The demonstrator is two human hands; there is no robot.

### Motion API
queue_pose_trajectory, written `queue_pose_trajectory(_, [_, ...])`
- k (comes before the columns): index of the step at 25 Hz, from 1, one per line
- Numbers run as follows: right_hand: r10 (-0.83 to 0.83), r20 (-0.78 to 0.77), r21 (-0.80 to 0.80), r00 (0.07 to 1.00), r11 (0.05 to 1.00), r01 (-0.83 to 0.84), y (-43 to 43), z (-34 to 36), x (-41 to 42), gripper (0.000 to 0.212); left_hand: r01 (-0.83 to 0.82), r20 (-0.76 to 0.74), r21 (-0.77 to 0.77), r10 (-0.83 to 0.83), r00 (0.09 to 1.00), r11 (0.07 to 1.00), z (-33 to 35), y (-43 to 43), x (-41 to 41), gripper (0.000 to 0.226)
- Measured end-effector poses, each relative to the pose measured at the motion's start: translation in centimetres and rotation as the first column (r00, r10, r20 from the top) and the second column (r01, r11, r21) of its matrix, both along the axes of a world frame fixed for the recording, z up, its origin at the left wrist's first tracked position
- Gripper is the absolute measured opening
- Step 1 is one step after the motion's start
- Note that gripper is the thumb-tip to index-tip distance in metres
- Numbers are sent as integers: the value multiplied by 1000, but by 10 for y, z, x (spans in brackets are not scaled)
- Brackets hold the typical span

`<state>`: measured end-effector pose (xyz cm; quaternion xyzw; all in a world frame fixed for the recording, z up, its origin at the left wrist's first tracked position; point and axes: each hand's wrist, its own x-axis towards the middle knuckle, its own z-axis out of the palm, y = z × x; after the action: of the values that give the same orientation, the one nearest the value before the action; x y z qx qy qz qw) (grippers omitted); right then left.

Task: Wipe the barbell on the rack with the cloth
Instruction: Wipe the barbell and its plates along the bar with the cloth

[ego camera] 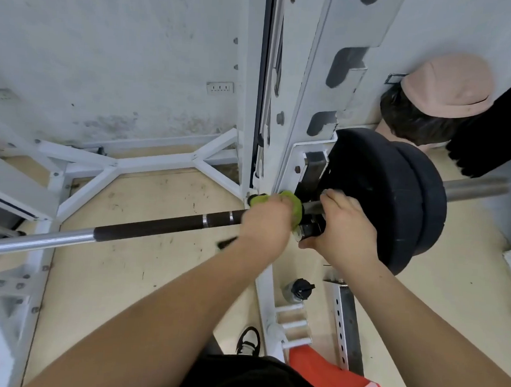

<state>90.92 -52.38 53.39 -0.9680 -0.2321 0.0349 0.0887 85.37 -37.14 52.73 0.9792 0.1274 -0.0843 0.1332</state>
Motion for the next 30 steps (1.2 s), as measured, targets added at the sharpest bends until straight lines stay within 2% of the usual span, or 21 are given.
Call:
queue_pose_trajectory(3, [13, 32, -115, 999, 993, -9, 4, 3, 2, 82, -15, 1, 26, 15, 1000, 1000, 0, -12, -9, 55])
queue_pose_trajectory(6, [46, 32, -208, 998, 977, -38, 9, 9, 6, 76, 26, -60, 129, -18, 998, 991, -3, 16, -41, 82])
queue_pose_trajectory(8, [53, 28, -248, 998, 968, -44, 12, 13, 7, 76, -27, -50, 169, 36, 998, 985, 2, 17, -44, 78])
queue_pose_trajectory(12, [63, 18, -235, 998, 970, -58, 14, 18, 5, 75, -45, 22, 79, 43, 999, 996, 7, -25, -11, 64])
queue_pose_trajectory(16, [40, 29, -200, 999, 979, -34, 10, 15, 3, 75, -2, -28, 75, 4, 1000, 997, 8, 4, -28, 77])
queue_pose_trajectory(20, [47, 46, -193, 998, 981, -37, 9, 9, 2, 74, -126, 9, 132, 126, 992, 983, 5, 15, -44, 70])
queue_pose_trajectory(22, [35, 28, -152, 999, 988, -30, 6, 8, 0, 73, -156, 28, 85, 154, 988, 984, 3, -11, -33, 69])
queue_pose_trajectory(24, [47, 57, -81, 997, 996, -43, 6, 6, -5, 69, -110, 56, 12, 110, 992, 994, -5, -27, -24, 79])
queue_pose_trajectory(27, [156, 159, -89, 975, 986, -144, 17, -1, -23, 65, -45, 59, 25, 43, 997, 999, -11, -16, -38, 94])
queue_pose_trajectory(30, [270, 73, 1, 960, 963, -271, 45, 0, -30, 61, -89, 52, 38, 87, 995, 995, -14, 25, -67, 88])
